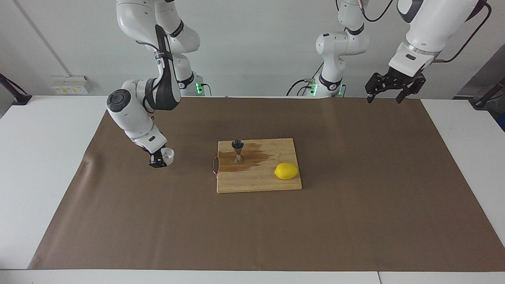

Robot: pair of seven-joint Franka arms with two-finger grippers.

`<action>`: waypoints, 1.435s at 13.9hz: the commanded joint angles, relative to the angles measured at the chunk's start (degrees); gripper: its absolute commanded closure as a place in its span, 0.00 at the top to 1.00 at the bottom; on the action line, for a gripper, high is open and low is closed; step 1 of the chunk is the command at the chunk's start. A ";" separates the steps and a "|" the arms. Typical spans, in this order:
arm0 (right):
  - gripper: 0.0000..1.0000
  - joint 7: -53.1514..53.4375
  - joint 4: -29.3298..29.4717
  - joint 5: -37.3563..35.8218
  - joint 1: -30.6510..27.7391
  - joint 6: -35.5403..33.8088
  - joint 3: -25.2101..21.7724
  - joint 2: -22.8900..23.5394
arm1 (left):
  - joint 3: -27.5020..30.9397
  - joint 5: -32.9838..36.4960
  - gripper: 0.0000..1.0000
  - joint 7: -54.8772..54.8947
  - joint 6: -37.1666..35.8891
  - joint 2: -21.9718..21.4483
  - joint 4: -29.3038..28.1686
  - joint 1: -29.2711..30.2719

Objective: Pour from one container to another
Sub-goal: 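Lower the white cup to its spot and open the right gripper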

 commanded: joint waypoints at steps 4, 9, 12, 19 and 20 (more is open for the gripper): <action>0.03 -3.15 -5.17 1.85 -1.90 6.51 0.70 0.95 | 0.03 -0.03 1.00 -0.27 -0.12 -1.46 -1.32 0.09; 1.00 -2.54 -5.08 1.85 -2.60 4.76 0.70 0.69 | 0.12 0.05 1.00 -0.18 -0.12 -1.46 -1.32 0.09; 1.00 0.96 -3.86 1.85 -2.60 1.17 0.61 -1.59 | 0.12 -0.03 1.00 -0.27 -0.12 -1.46 -1.32 0.09; 1.00 23.69 10.27 -0.08 -1.81 -11.25 0.61 -3.01 | 0.12 -0.03 1.00 -0.18 -0.12 -1.46 -1.32 0.09; 1.00 29.31 13.43 0.18 -2.07 -12.02 0.70 -2.13 | 0.12 -0.03 1.00 -0.18 -0.12 -1.46 -1.32 0.09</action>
